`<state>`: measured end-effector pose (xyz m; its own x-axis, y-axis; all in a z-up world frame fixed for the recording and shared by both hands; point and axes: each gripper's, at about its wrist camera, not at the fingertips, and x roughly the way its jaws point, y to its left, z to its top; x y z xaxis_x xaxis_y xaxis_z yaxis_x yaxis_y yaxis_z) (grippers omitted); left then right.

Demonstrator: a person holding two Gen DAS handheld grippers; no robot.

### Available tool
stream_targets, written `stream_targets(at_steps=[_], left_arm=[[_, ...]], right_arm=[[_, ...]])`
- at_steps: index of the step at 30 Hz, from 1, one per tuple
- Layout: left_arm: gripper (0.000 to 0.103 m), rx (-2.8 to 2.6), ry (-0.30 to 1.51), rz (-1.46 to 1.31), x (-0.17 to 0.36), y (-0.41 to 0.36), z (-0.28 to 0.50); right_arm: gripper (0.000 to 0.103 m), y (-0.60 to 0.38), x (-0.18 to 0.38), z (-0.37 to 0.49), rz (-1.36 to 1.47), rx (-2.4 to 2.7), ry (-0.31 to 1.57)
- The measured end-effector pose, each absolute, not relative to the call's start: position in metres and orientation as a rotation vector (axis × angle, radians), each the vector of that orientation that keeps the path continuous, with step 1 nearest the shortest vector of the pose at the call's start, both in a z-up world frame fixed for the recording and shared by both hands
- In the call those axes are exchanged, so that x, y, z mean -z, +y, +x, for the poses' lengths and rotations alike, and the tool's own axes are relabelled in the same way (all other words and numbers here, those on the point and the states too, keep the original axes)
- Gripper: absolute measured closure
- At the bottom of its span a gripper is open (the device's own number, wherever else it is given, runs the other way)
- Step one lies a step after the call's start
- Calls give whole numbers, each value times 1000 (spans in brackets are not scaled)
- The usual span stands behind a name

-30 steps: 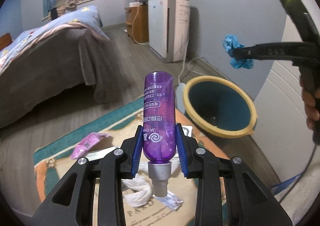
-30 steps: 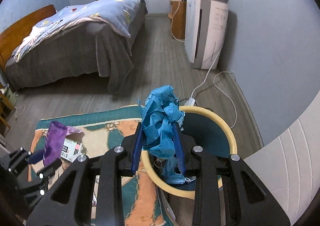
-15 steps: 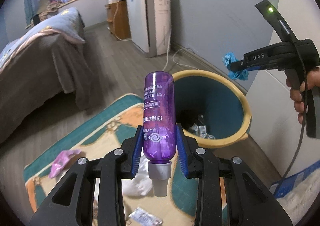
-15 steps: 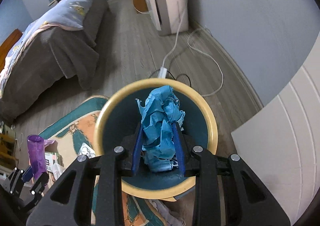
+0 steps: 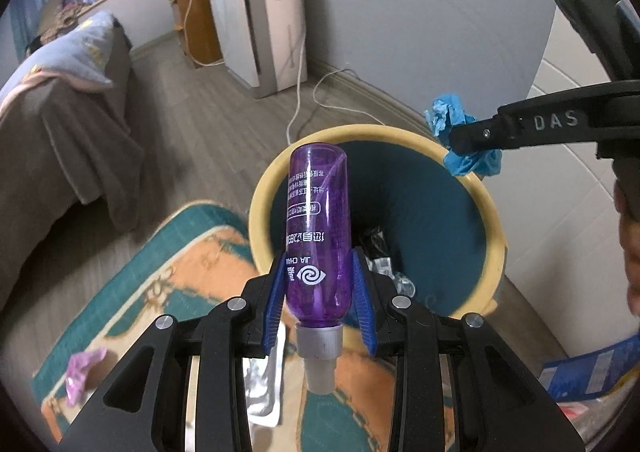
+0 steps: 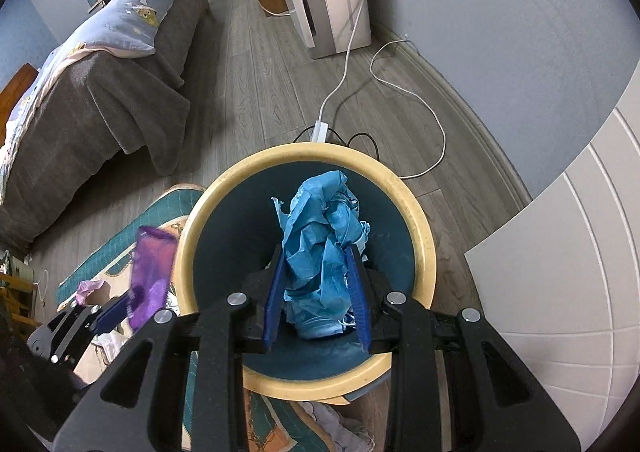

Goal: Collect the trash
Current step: 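Open the right tool over the bin while the left tool drops the bottle in, then move both tools back over the stool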

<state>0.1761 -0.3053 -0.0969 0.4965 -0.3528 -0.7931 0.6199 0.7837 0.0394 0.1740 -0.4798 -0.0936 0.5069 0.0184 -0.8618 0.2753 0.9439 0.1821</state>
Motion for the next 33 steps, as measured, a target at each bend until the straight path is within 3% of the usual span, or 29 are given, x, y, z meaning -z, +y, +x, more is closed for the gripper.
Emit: stream_targets(at_steps=[2, 4, 6, 12, 16, 33], left_arm=[[68, 602, 859, 340, 96, -309, 178], [59, 592, 850, 338, 94, -308, 178], [39, 597, 829, 323, 90, -306, 176], [9, 558, 790, 313, 80, -289, 170], [7, 517, 790, 280, 74, -268, 166], [6, 238, 757, 224, 16, -86, 139]], right_arm=[[73, -479, 93, 175, 313, 151, 1025], [60, -479, 91, 175, 310, 150, 1015], [50, -479, 90, 175, 313, 150, 1004], [28, -478, 85, 175, 316, 153, 987], [7, -469, 75, 175, 302, 132, 955], [6, -362, 50, 191, 152, 31, 943]])
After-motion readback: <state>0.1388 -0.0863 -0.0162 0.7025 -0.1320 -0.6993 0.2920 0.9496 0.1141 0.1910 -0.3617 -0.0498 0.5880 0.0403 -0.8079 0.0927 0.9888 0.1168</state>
